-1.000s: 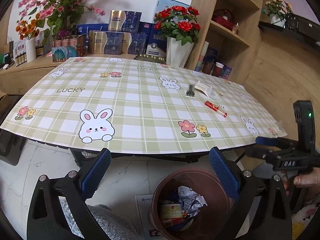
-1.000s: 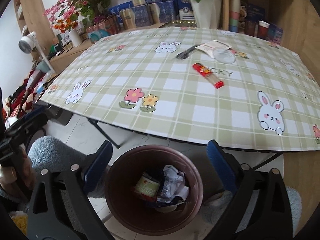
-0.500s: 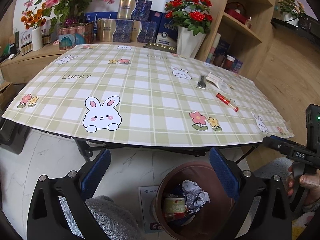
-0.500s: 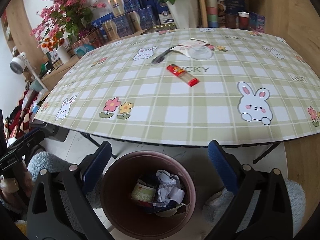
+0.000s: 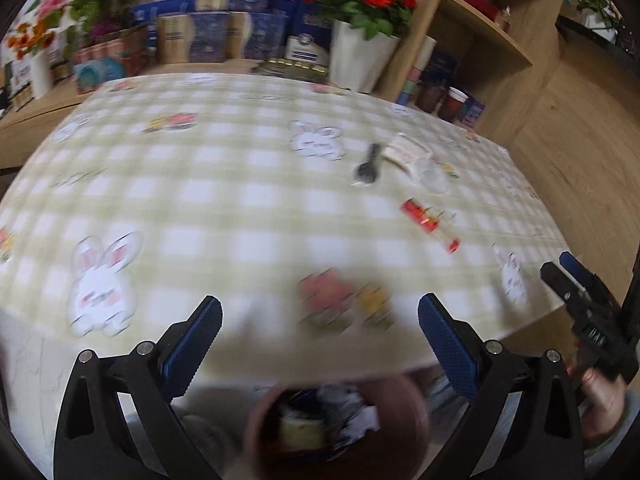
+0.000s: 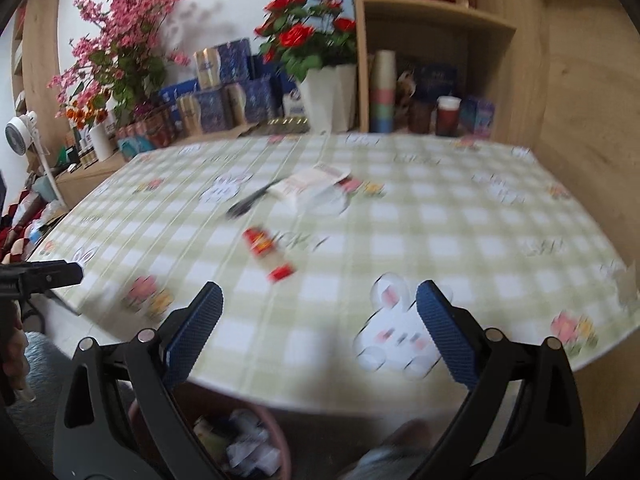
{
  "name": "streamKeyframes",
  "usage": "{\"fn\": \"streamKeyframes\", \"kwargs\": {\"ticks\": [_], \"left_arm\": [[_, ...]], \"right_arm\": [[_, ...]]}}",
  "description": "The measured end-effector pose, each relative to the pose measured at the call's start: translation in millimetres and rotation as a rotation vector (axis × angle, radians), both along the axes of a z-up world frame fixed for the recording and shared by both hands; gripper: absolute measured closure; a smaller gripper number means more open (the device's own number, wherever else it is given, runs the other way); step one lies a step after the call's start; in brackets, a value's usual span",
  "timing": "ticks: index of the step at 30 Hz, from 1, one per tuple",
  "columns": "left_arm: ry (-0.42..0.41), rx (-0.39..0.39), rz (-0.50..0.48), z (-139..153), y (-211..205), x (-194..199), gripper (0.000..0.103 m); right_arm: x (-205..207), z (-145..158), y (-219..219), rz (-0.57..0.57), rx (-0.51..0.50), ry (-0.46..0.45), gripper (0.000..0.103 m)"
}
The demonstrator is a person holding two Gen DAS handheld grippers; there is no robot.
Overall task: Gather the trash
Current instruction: 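Move both open tools from the bin back toward the table, then grasp the red lighter with the left tool while the right tool grasps the clear lid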
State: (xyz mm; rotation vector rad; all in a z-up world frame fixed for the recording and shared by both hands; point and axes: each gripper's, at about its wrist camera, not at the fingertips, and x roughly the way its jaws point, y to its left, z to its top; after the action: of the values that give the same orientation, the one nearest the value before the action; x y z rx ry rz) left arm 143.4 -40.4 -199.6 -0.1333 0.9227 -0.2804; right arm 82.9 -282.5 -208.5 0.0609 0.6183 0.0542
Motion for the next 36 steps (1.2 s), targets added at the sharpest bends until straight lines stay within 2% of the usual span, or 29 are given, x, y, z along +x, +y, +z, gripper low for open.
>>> {"fn": "streamKeyframes", "kwargs": {"ticks": [4,9,14,22,31,33,36], "left_arm": [[0.037,0.009,-0.023,-4.3,-52.3,33.1,0.016],[0.072,0.018,0.01,-22.0,-113.1,67.5,0.027],[0.072,0.05,0.05,-34.6,-148.4,87.5,0.028],[0.086,0.134,0.084,-50.9,-170.0,109.2,0.028],[0.049,0.25,0.042,-60.4,-184.4,105.3,0.028],[0.034,0.267,0.039,-60.5,-183.6,103.4,0.036],[0.009,0.26,0.051,-57.8,-172.0,102.4,0.067]], "right_arm": [[8.6,-3.5,-30.8,-0.05,0.062,-0.018,0.007],[11.7,-17.3,-62.1,-0.099,0.153,0.008,0.007],[9.3,-24.3,-80.4,-0.144,0.229,0.007,0.007],[6.4,-27.8,-87.1,-0.148,0.289,-0.008,0.007],[9.6,-29.8,-83.4,-0.125,0.295,0.008,0.007],[9.5,-29.5,-83.0,-0.126,0.295,0.009,0.007],[10.8,-29.9,-82.5,-0.125,0.293,0.015,0.007]]}}
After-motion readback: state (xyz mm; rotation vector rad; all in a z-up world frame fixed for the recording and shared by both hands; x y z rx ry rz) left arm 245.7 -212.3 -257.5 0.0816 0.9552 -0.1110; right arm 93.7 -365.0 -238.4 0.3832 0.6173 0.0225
